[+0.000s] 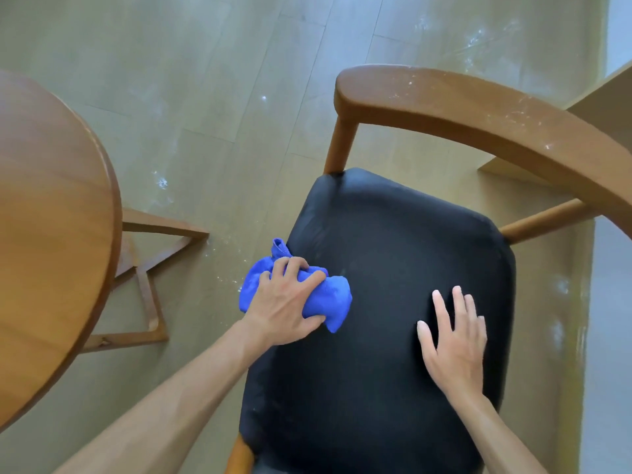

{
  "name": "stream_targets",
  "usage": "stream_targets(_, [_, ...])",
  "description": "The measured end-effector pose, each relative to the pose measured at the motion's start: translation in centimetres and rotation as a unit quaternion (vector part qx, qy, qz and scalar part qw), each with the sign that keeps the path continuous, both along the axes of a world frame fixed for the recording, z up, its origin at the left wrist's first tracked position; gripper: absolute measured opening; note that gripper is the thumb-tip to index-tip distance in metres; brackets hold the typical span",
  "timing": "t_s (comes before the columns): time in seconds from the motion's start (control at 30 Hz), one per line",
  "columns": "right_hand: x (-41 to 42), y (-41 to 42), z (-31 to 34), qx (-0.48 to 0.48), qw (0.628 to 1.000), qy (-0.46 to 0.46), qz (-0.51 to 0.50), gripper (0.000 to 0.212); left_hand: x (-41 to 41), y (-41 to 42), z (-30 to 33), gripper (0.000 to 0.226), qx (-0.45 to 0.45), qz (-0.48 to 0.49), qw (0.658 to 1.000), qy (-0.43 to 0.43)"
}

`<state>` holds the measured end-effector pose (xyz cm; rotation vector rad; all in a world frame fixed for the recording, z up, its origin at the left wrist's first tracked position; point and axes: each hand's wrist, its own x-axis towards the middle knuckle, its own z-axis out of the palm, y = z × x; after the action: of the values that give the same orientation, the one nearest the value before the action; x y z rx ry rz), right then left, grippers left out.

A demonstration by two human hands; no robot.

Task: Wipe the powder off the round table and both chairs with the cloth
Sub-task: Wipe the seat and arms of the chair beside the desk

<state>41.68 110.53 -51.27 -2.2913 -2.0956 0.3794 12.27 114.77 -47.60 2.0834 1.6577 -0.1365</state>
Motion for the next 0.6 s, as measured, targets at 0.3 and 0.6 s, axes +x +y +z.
stream_targets(0.3, [0.7,-0.5,-4.0,0.038,0.999,-0.017,-0.007,0.061,2.9,13.5,-1.1,0.056,0.027,0.126,0.989,-0.070])
stream_targets(0.6, [0.8,-0.9,-4.0,0.052,0.998,-0.014,-0.017,0.061,-0.4,-1.6,-1.8,0.044,0.003,0.166,0.980,-0.113])
